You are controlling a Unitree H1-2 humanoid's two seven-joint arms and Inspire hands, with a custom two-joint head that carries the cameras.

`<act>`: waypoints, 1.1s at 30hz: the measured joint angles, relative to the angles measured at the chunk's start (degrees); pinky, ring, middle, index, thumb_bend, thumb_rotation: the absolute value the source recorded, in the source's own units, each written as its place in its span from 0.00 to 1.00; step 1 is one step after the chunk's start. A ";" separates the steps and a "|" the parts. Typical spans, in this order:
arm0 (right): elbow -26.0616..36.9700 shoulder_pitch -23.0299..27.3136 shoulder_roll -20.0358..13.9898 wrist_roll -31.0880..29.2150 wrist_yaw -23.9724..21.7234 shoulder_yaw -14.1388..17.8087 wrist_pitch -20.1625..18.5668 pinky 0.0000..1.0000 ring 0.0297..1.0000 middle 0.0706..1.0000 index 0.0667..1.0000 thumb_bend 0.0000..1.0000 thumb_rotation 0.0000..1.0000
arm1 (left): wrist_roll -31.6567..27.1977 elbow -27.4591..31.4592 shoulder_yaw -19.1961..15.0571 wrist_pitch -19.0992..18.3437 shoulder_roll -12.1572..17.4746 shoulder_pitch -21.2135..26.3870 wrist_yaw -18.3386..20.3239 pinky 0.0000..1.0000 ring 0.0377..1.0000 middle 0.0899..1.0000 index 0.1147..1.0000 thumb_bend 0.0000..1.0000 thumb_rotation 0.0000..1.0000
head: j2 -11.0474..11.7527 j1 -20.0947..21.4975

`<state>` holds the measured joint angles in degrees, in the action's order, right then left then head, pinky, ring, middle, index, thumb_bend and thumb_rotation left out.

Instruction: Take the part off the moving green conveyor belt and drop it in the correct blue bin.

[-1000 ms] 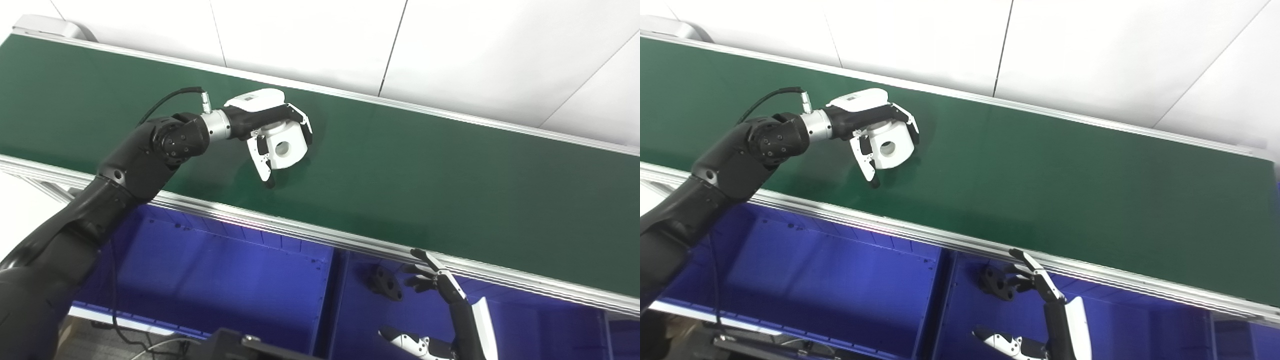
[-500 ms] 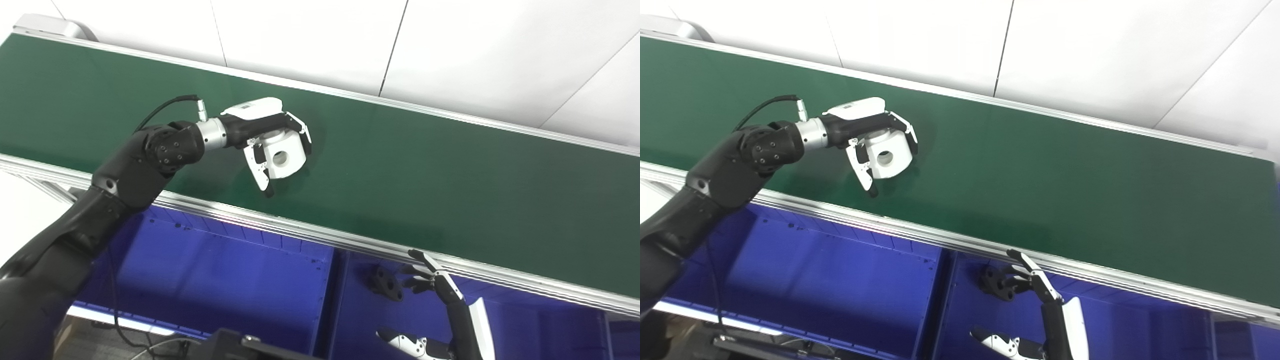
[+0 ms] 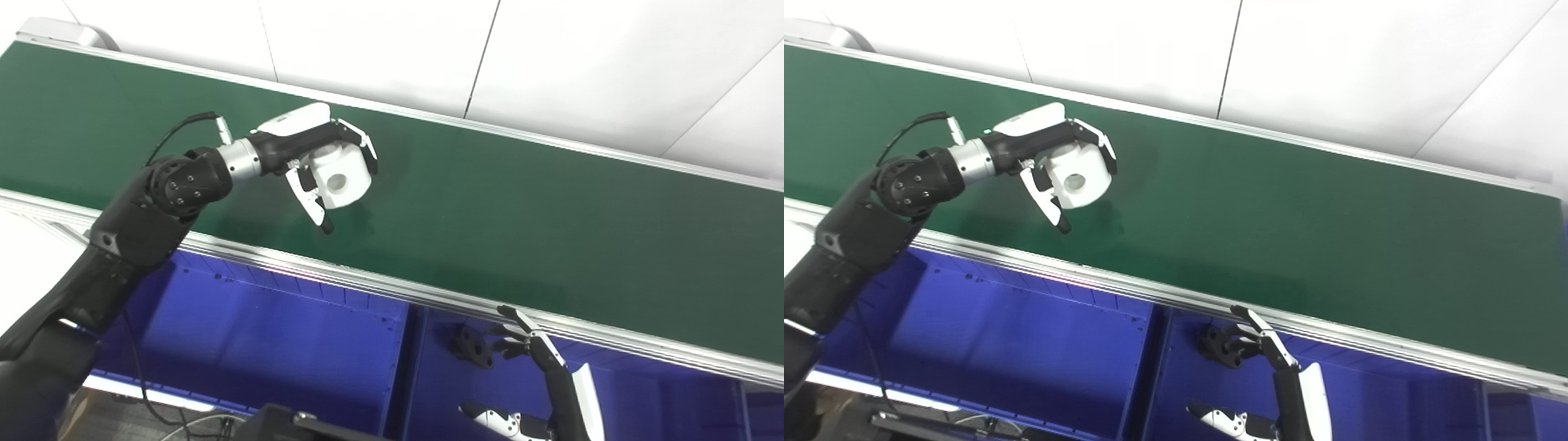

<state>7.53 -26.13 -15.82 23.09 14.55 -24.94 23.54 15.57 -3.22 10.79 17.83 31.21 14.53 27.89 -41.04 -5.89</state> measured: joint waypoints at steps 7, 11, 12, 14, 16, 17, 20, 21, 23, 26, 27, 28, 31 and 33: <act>-0.36 0.78 -0.02 -0.16 -0.03 -0.15 0.00 0.58 0.61 0.68 0.82 0.72 0.35 | -2.42 3.47 -2.24 -1.53 0.78 -0.33 1.29 0.33 0.43 0.56 0.48 0.47 0.00 | 0.26 0.09; -0.36 1.04 0.02 -0.15 -0.03 -0.07 0.00 0.58 0.61 0.68 0.82 0.72 0.36 | -3.74 5.41 -3.24 -1.93 1.24 -1.16 1.35 0.32 0.43 0.55 0.47 0.47 0.00 | 0.18 0.00; -0.36 1.04 0.03 -0.14 -0.03 -0.07 0.00 0.58 0.61 0.68 0.82 0.72 0.36 | -4.22 5.79 -3.45 -2.07 1.24 -1.39 1.37 0.31 0.43 0.55 0.47 0.47 0.00 | 0.18 0.00; -0.38 1.02 0.04 -0.16 -0.03 -0.11 0.00 0.58 0.61 0.68 0.82 0.72 0.35 | -5.08 6.92 -3.89 -2.45 1.24 -2.08 1.38 0.31 0.43 0.54 0.46 0.47 0.00 | 0.09 0.00; -0.38 1.02 0.03 -0.20 -0.02 -0.17 0.00 0.58 0.61 0.68 0.82 0.72 0.35 | -6.18 8.07 -4.67 -3.14 1.24 -2.80 1.42 0.30 0.43 0.48 0.46 0.49 0.00 | -0.09 0.00; -0.38 1.00 0.02 -0.20 -0.02 -0.19 0.00 0.58 0.61 0.68 0.83 0.72 0.35 | -6.39 8.83 -5.26 -3.28 1.24 -3.29 1.39 0.30 0.43 0.46 0.46 0.50 0.00 | -0.09 0.00; -0.38 0.93 0.03 -0.19 -0.02 -0.16 0.00 0.58 0.61 0.69 0.83 0.72 0.35 | -7.59 11.53 -6.99 -3.94 1.24 -4.89 0.96 0.30 0.43 0.44 0.45 0.50 0.00 | -0.09 -0.26; -0.38 0.95 0.03 -0.18 -0.02 -0.16 0.00 0.58 0.61 0.69 0.83 0.72 0.35 | -8.25 12.50 -7.59 -4.53 1.24 -5.59 0.87 0.30 0.43 0.44 0.45 0.50 0.00 | -0.09 -0.26; -0.38 0.90 0.02 -0.19 -0.03 -0.16 0.00 0.58 0.61 0.69 0.83 0.72 0.35 | -9.23 13.60 -8.53 -5.02 1.23 -7.02 0.35 0.31 0.43 0.44 0.45 0.50 0.00 | -0.18 -0.26; -0.38 0.76 0.05 -0.19 -0.03 -0.08 0.00 0.58 0.61 0.69 0.83 0.72 0.35 | -10.12 14.42 -9.35 -5.20 1.19 -9.18 -0.13 0.33 0.43 0.44 0.45 0.50 0.00 | -0.26 -0.09; -0.38 0.73 0.06 -0.20 -0.05 -0.08 0.00 0.58 0.61 0.69 0.83 0.72 0.35 | -10.65 14.44 -9.57 -5.14 1.16 -9.93 -0.28 0.33 0.43 0.44 0.45 0.50 0.00 | -0.35 -0.09; -0.38 0.70 0.09 -0.20 -0.05 -0.08 0.00 0.58 0.61 0.69 0.82 0.72 0.34 | -11.44 14.42 -9.84 -5.02 1.09 -10.97 -0.62 0.33 0.43 0.44 0.46 0.50 0.00 | -0.53 0.00; -0.38 0.52 0.14 -0.21 -0.05 -0.11 0.00 0.58 0.60 0.68 0.82 0.72 0.34 | -13.28 14.01 -10.72 -4.20 -0.07 -13.77 -1.49 0.33 0.43 0.45 0.46 0.50 0.00 | -0.79 -0.09; -0.38 0.50 0.17 -0.22 -0.05 -0.10 0.00 0.58 0.60 0.68 0.82 0.72 0.34 | -13.98 13.72 -10.82 -3.60 -0.83 -15.42 -1.90 0.35 0.43 0.45 0.46 0.50 0.00 | -0.79 -0.09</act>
<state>7.16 -25.64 -15.65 22.87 14.51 -25.04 23.54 1.60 10.50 -0.03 14.23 30.38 -0.89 25.99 -41.84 -5.98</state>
